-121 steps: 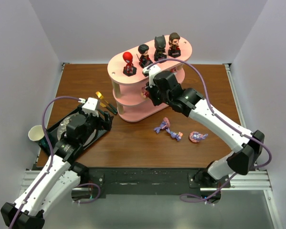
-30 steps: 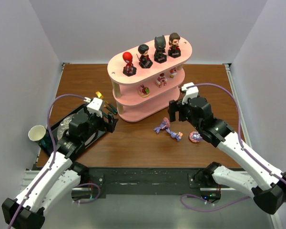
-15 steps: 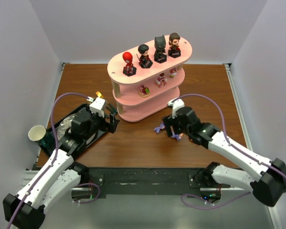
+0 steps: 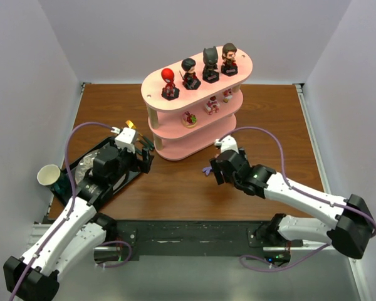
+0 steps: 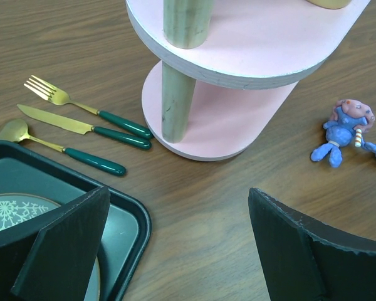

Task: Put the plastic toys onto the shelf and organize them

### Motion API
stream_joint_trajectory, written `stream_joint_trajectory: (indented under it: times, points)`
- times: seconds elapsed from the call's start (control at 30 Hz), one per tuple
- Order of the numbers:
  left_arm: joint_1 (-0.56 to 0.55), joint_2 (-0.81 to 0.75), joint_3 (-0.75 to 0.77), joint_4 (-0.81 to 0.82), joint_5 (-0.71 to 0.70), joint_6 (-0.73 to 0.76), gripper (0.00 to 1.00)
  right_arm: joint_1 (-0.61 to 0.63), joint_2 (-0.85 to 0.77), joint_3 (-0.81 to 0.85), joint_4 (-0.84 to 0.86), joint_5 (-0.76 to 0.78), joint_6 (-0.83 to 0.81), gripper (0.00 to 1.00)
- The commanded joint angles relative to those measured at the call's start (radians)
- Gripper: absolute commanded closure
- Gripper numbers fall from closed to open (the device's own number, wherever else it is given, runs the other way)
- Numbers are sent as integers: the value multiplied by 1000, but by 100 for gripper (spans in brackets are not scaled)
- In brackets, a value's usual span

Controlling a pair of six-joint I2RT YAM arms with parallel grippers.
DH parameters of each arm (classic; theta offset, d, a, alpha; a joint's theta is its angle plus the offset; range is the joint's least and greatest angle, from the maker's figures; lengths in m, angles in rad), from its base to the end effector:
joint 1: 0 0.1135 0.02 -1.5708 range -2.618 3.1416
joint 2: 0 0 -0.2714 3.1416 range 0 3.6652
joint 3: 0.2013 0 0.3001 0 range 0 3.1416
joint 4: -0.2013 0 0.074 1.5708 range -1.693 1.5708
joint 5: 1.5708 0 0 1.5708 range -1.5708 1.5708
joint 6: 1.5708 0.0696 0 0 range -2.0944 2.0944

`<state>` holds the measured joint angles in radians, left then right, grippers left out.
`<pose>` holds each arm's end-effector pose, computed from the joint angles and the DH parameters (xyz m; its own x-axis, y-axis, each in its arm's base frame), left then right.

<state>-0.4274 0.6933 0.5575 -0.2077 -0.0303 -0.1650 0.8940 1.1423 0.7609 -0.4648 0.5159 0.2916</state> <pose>0.2246 -0.1000 0.2582 -0.3661 -0.0136 -0.9305 0.3328 0.9319 -0.1446 0.2094 0.2059 0.2059 -0.5852 -0.3292 -0.7410 -0.3185 0.9338 -0.1632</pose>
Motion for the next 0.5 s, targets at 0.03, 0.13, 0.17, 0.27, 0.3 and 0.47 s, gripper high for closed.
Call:
stream_joint_trajectory:
  times: [0.03, 0.13, 0.17, 0.27, 0.3, 0.47]
  points:
    - [6, -14, 8, 14, -10, -10, 3, -73, -120, -3, -250, 196, 346, 23]
    - [6, -20, 9, 16, -8, -11, 3, -133, -229, -67, -320, 206, 524, 23]
    - [6, -23, 7, 16, -7, -11, 3, -138, -298, -96, -352, 213, 602, 23]
    - [6, -34, 7, 19, 1, -11, 3, -145, -351, -103, -496, 272, 769, 27]
    - [6, -35, 7, 19, 6, -13, 3, -147, -352, -100, -535, 288, 809, 27]
    - [6, -57, 7, 25, 26, -14, 3, -152, -357, -107, -641, 344, 983, 30]
